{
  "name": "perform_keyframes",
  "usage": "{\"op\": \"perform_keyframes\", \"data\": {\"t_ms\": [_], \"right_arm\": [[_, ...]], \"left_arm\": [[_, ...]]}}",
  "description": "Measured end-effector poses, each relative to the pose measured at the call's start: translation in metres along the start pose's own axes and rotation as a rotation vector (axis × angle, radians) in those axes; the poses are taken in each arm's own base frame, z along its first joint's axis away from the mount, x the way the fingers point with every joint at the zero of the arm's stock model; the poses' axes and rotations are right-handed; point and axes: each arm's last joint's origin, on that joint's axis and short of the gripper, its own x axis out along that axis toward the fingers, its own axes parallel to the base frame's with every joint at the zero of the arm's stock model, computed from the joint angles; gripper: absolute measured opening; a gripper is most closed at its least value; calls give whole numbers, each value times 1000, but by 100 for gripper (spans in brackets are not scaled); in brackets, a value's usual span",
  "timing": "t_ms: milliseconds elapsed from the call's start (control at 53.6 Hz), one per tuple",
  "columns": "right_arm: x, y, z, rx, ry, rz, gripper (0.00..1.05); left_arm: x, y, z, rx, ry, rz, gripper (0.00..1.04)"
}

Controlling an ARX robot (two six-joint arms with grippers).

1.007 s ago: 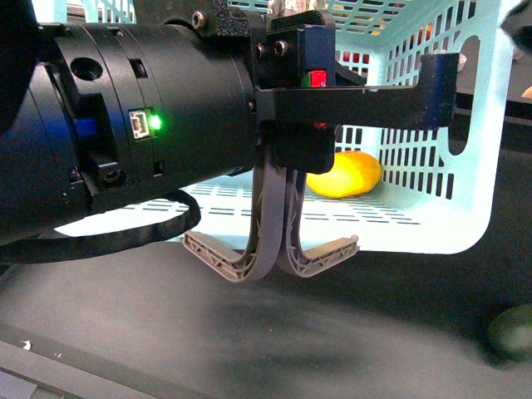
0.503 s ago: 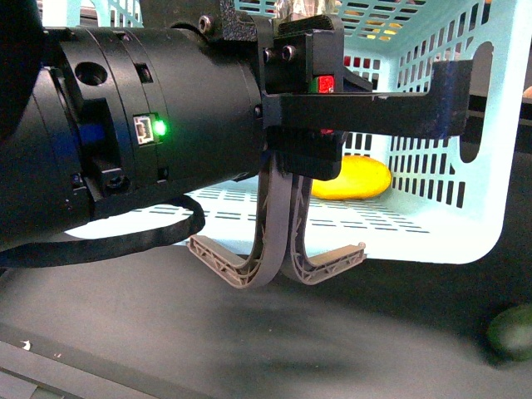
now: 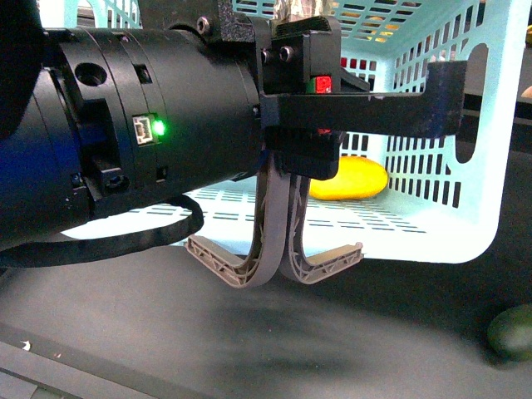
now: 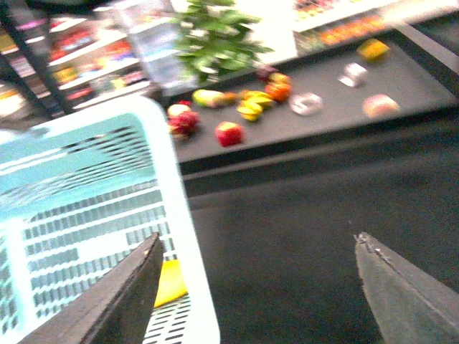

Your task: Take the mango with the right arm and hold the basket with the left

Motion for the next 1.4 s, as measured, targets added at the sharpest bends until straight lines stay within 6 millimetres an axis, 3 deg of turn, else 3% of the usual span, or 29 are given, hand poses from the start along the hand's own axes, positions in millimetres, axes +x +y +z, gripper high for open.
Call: {"op": "perform_keyframes", "data": {"t_ms": [205, 466, 913, 1398], "right_arm": [[-4, -1, -4, -134, -18, -7, 39], [-9, -2, -10, -163, -20, -7, 2], [-21, -4, -21, -170, 9, -9, 2], [-24, -3, -19, -170, -20, -6, 2]], "left_arm": [[0, 0, 0, 3, 0, 0, 7], [0, 0, 0, 3, 0, 0, 7], [0, 0, 0, 2, 0, -1, 7], [0, 0, 0, 4, 0, 0, 7]]}}
